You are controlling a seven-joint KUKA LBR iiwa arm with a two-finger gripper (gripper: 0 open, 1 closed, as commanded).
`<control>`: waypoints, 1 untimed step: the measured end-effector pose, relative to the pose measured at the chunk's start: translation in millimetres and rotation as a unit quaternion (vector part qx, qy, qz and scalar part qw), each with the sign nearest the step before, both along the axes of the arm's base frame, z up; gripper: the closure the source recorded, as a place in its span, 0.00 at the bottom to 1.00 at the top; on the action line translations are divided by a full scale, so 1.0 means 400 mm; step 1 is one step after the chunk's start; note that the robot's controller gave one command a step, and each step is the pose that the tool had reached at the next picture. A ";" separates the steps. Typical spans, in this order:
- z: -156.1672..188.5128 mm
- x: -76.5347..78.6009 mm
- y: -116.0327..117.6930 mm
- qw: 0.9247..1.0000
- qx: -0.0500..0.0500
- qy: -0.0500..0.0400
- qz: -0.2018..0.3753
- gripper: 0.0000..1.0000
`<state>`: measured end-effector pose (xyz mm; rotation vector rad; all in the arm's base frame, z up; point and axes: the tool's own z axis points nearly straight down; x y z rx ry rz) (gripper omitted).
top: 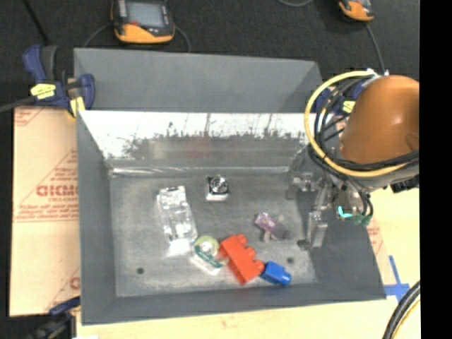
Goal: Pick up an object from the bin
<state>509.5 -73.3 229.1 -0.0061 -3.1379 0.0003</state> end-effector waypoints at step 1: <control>-0.321 0.141 0.082 0.999 0.001 -0.001 0.046 0.00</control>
Offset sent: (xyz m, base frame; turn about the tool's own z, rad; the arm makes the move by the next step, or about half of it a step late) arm 0.0564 0.0327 -0.1246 -0.0922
